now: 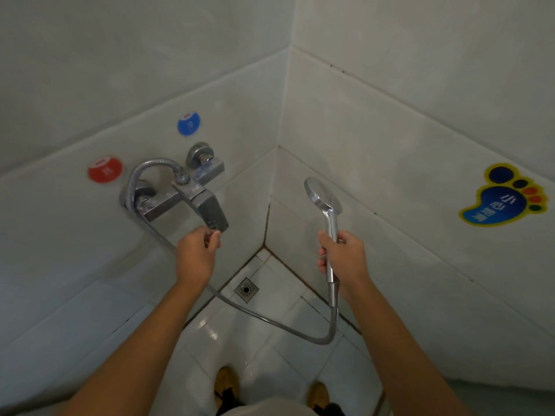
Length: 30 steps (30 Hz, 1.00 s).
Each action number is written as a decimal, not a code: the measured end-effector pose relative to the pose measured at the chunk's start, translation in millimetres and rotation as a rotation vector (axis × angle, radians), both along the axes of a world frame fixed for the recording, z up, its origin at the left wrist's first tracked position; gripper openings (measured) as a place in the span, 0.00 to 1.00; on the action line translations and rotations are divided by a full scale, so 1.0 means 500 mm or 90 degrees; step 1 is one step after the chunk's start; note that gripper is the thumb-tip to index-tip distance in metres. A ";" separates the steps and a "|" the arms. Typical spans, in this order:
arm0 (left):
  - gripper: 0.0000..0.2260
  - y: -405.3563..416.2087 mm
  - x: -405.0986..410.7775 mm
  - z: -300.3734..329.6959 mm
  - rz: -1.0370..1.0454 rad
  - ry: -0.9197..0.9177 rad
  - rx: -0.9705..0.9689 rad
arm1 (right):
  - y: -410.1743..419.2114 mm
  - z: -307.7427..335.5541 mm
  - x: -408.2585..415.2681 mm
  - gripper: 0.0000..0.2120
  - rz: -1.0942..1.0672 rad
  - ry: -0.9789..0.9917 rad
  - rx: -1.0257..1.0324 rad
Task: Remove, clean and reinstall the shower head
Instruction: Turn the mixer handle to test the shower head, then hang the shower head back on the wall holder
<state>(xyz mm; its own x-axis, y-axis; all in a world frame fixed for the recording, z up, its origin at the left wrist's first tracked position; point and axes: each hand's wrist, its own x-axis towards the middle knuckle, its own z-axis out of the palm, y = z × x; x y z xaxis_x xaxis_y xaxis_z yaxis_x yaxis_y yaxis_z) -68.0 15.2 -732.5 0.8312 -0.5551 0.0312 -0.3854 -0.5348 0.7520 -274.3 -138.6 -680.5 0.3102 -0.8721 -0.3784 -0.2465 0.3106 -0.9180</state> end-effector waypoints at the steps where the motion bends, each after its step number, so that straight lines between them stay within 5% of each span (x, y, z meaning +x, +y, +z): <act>1: 0.08 0.000 0.003 -0.004 -0.004 -0.023 0.004 | 0.001 0.002 0.001 0.08 -0.002 -0.005 0.005; 8: 0.11 0.010 0.024 -0.028 -0.013 -0.136 0.030 | 0.004 0.012 -0.001 0.07 -0.004 -0.008 0.003; 13: 0.19 0.020 -0.044 -0.055 0.160 0.138 -0.040 | 0.011 0.006 0.009 0.07 -0.028 -0.023 0.036; 16: 0.11 0.019 -0.136 -0.051 0.062 0.307 -0.054 | 0.027 -0.001 0.023 0.07 -0.008 -0.040 0.051; 19: 0.10 -0.002 -0.201 -0.012 -0.088 0.339 -0.113 | 0.048 -0.007 0.038 0.07 0.044 -0.061 0.029; 30: 0.10 -0.050 -0.200 0.093 -0.210 0.468 -0.120 | 0.022 0.058 0.061 0.12 0.376 -0.129 -0.019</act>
<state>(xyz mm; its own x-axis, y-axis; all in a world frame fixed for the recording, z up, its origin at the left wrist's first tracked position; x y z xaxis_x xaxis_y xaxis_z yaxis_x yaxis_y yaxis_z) -168.2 -9.8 -686.1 0.4713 -0.8139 -0.3397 0.1242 -0.3201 0.9392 -244.0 -127.8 -651.8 0.8063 -0.5408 -0.2396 -0.1887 0.1488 -0.9707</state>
